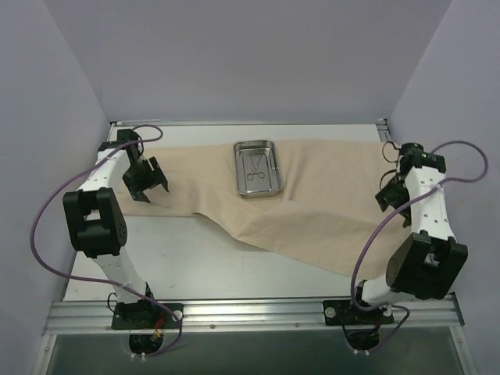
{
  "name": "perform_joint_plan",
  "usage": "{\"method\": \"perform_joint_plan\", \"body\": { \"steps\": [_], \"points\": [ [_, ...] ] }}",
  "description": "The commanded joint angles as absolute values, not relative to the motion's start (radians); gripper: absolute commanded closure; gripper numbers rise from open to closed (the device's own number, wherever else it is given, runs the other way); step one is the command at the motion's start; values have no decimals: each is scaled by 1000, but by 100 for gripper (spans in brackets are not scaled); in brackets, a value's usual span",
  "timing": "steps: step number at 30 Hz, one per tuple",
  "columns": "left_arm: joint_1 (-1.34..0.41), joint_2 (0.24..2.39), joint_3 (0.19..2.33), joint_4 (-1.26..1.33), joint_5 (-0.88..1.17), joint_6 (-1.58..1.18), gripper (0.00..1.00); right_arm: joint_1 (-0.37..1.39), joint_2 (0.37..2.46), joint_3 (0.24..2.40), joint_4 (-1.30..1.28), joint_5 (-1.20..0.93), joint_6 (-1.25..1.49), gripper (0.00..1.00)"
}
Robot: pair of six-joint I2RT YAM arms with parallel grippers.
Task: Open and lay out the surgical kit
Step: Open the surgical kit at the center of the board.
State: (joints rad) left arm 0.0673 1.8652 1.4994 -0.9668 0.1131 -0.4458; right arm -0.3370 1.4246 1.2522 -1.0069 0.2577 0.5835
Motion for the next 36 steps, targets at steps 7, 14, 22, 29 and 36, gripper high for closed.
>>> {"method": "perform_joint_plan", "body": {
  "steps": [7,14,22,29,36],
  "points": [
    [158,1876,1549,-980,22,-405,21,41,1615,1532,-910,135,512,32],
    [163,1911,1525,-942,44,-446,25,91,1621,1477,-827,63,522,32],
    [163,1983,1523,-887,80,-494,34,89,1624,1503,-836,84,456,32],
    [161,2035,1542,-870,77,-506,37,89,1643,1496,-821,66,445,32],
    [163,2092,1592,-882,68,-505,44,87,1646,1483,-807,61,443,33]
  ]
}}
